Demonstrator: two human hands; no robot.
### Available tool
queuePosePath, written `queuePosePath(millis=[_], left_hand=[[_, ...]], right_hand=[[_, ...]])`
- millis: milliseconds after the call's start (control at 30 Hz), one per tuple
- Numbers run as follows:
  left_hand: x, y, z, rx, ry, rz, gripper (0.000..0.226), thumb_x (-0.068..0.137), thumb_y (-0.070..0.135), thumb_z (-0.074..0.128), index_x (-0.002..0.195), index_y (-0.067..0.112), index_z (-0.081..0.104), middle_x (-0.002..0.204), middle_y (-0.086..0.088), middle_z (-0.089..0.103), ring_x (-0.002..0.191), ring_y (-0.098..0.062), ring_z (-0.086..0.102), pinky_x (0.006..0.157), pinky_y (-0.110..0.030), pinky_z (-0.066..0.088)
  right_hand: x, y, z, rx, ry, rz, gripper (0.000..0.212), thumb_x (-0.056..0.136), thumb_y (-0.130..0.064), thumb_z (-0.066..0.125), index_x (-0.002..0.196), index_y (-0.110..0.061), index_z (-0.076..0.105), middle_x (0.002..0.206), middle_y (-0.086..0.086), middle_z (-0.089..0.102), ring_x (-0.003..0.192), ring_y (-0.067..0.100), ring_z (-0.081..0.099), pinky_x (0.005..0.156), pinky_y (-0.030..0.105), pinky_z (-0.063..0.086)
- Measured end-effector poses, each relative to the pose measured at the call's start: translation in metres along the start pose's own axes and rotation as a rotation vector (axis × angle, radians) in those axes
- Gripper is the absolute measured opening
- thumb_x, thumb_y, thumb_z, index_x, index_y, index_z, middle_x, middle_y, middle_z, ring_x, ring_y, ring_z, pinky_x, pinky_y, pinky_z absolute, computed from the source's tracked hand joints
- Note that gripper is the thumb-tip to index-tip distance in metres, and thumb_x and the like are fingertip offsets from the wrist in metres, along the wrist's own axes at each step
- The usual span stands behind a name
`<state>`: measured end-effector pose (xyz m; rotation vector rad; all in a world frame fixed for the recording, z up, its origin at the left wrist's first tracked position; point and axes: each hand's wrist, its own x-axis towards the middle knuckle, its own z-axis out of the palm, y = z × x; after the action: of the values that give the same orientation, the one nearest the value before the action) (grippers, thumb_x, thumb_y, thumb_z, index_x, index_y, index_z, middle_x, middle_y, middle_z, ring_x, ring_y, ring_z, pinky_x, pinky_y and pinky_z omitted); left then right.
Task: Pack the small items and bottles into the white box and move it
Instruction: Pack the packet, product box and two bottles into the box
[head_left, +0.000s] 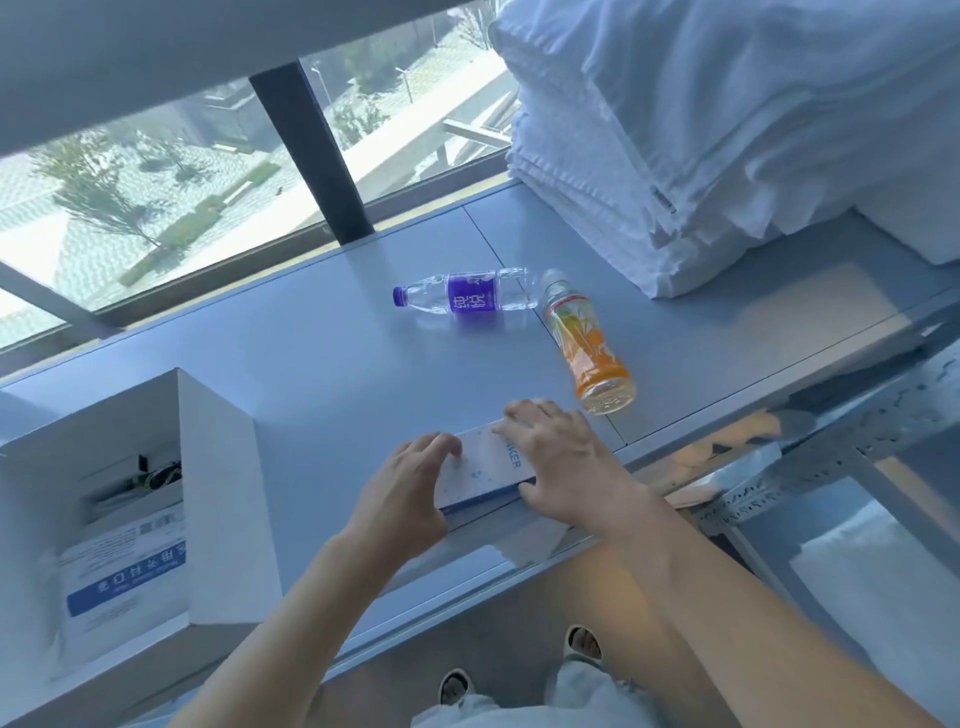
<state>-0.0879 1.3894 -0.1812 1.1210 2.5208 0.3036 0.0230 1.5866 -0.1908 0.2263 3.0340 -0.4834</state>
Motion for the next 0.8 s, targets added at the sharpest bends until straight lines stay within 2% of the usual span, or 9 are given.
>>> queuePosePath(millis=[67,133,233,333,533,633,700,800], left_hand=[[0.002,-0.003,-0.001,-0.016,-0.008,0.010,0.062,0.066,0.003,0.059,0.114,0.040,0.042,0.125,0.020,0.050,0.110,-0.015,0.046,0.082,-0.038,0.054],[0.002,-0.006,-0.001,-0.012,-0.014,0.016,0.064,0.066,0.003,0.058,0.112,0.042,0.040,0.126,0.023,0.047,0.112,-0.013,0.044,0.079,-0.038,0.054],[-0.002,-0.010,-0.001,-0.001,-0.014,0.025,0.064,0.067,0.003,0.060,0.113,0.043,0.039,0.127,0.025,0.043,0.114,-0.010,0.042,0.073,-0.036,0.055],[-0.007,-0.012,-0.004,0.011,0.007,0.028,0.064,0.067,0.002,0.060,0.114,0.042,0.040,0.129,0.025,0.043,0.117,-0.011,0.042,0.069,-0.035,0.055],[-0.021,-0.015,-0.033,0.019,0.201,0.044,0.066,0.064,0.000,0.060,0.118,0.036,0.049,0.134,0.022,0.046,0.120,-0.013,0.042,0.060,-0.035,0.054],[-0.030,-0.020,-0.050,0.024,0.271,0.033,0.065,0.065,0.000,0.060,0.119,0.035,0.051,0.134,0.020,0.048,0.121,-0.013,0.043,0.056,-0.027,0.044],[-0.038,-0.024,-0.059,0.011,0.295,0.031,0.065,0.066,-0.001,0.059,0.121,0.033,0.052,0.135,0.018,0.048,0.124,-0.015,0.044,0.060,-0.030,0.048],[-0.050,-0.033,-0.076,-0.007,0.331,0.026,0.067,0.064,-0.001,0.057,0.122,0.033,0.054,0.136,0.018,0.048,0.129,-0.015,0.043,0.073,-0.039,0.057]], right_hand=[[-0.001,0.001,-0.001,-0.005,-0.046,0.016,0.075,0.075,-0.024,0.072,0.145,-0.028,0.044,0.155,-0.001,0.037,0.142,0.023,0.036,0.108,0.041,0.036],[-0.001,0.000,0.000,0.007,-0.073,0.027,0.081,0.074,-0.022,0.073,0.148,-0.028,0.040,0.155,-0.001,0.038,0.143,0.022,0.036,0.109,0.043,0.038],[-0.001,-0.003,0.001,0.036,-0.078,0.017,0.079,0.074,-0.020,0.072,0.145,-0.028,0.041,0.138,-0.004,0.049,0.128,0.021,0.047,0.099,0.042,0.047],[0.000,-0.007,0.000,0.052,-0.054,0.001,0.078,0.074,-0.023,0.072,0.145,-0.028,0.041,0.134,-0.006,0.051,0.123,0.020,0.049,0.096,0.041,0.049],[0.010,-0.023,-0.021,0.071,0.075,-0.041,0.080,0.071,-0.028,0.072,0.145,-0.028,0.043,0.132,-0.009,0.052,0.119,0.019,0.050,0.091,0.041,0.051],[0.019,-0.039,-0.033,0.063,0.122,-0.062,0.078,0.071,-0.026,0.072,0.144,-0.029,0.045,0.132,-0.008,0.053,0.119,0.020,0.051,0.089,0.042,0.051],[0.023,-0.051,-0.040,0.070,0.140,-0.076,0.077,0.071,-0.024,0.073,0.143,-0.029,0.047,0.132,-0.008,0.053,0.119,0.020,0.051,0.090,0.043,0.052],[0.028,-0.070,-0.050,0.083,0.163,-0.089,0.078,0.069,-0.021,0.074,0.143,-0.027,0.049,0.132,-0.008,0.055,0.120,0.022,0.052,0.091,0.044,0.052]])
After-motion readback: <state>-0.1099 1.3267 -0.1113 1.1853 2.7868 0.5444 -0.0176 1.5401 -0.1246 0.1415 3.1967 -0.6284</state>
